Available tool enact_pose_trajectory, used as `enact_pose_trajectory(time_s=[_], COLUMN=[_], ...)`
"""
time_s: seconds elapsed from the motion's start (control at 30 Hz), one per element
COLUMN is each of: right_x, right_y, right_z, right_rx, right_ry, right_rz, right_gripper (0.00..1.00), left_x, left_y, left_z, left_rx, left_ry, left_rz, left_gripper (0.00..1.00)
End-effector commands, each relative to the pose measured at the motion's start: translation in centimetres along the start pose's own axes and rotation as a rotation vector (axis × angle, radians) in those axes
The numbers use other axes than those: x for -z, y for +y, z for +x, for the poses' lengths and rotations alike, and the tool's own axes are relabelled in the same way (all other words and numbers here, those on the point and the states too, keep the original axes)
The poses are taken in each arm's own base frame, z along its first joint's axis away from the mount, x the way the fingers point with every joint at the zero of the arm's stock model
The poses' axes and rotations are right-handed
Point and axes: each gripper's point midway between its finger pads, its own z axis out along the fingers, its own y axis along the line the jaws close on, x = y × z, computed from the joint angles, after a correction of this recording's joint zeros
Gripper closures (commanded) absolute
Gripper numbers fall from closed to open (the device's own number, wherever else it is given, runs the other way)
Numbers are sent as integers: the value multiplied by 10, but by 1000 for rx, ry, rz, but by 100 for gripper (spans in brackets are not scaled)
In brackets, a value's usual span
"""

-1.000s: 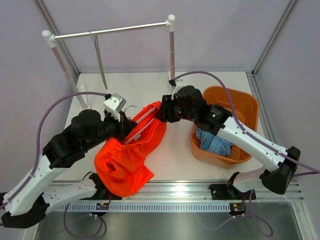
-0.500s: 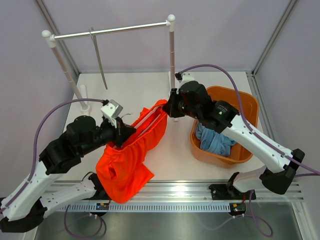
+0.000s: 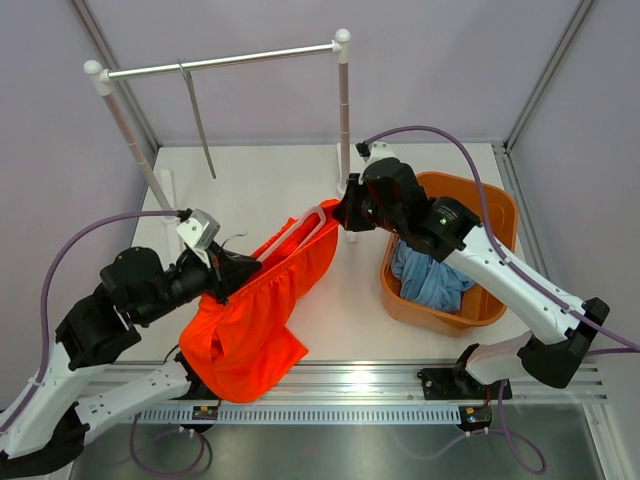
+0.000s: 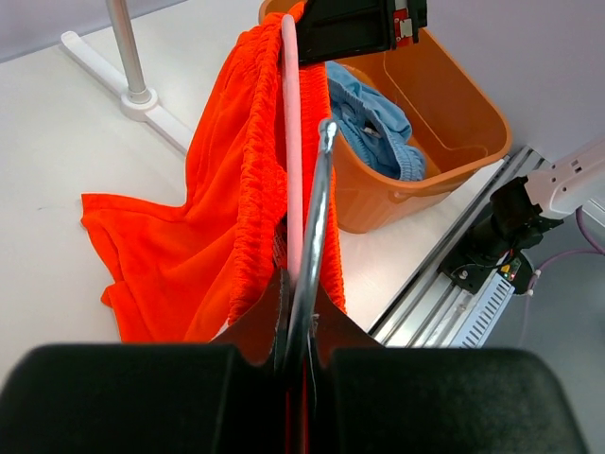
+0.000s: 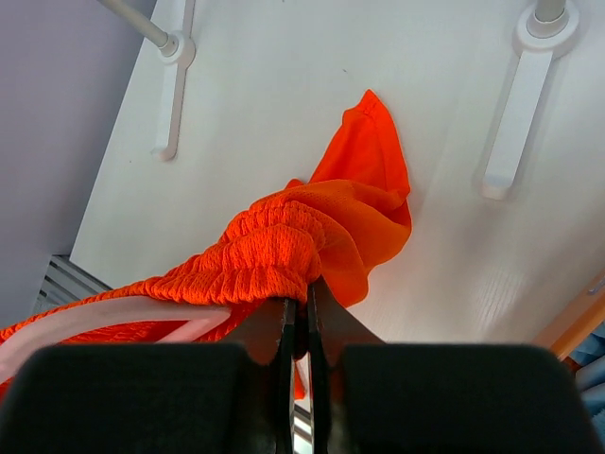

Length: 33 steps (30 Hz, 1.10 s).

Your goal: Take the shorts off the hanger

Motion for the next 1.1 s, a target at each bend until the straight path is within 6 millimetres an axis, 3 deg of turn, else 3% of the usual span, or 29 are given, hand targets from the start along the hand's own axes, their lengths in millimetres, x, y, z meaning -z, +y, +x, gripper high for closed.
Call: enact_pose_trajectory(time_s=[0.0, 0.2, 0.43, 0.6, 0.63, 0.7, 0.77, 0.9, 0.93, 1.0, 1.07], right_x=[-6, -14, -10, 18, 23, 33, 43, 47, 56, 57, 70], right_y=[-23, 5, 48, 98, 107, 118, 129, 160, 176, 186, 200], right_z=[-19, 8, 53, 78, 71, 82, 81, 109, 117, 133, 140], right_rx=[2, 19, 59, 132, 143, 198, 231, 328, 356, 409, 440], right_ry=[-56, 11, 71, 92, 71, 95, 96, 150, 157, 183, 190], right_rz=[91, 7, -72, -166, -172, -182, -206, -276, -319, -332, -363], right_gripper=[100, 100, 100, 100, 100, 100, 100, 100, 100, 100, 100], left_x=[7, 1, -13, -19, -21, -21, -23, -26, -27, -31, -36], left_y=[-17, -12, 21, 38, 44, 48, 49, 49, 49, 51, 54], left_z=[-21, -42, -61, -75, -77, -84, -94, -105, -109, -111, -114], left_rx=[-9, 16, 60, 112, 116, 123, 136, 161, 165, 161, 150], left_ry=[-73, -184, -269, -337, -343, -368, -410, -481, -498, -500, -499], left_rz=[82, 47, -142, -246, -279, -312, -316, -312, -311, -324, -343], left_gripper=[100, 100, 100, 100, 100, 100, 100, 100, 100, 100, 100])
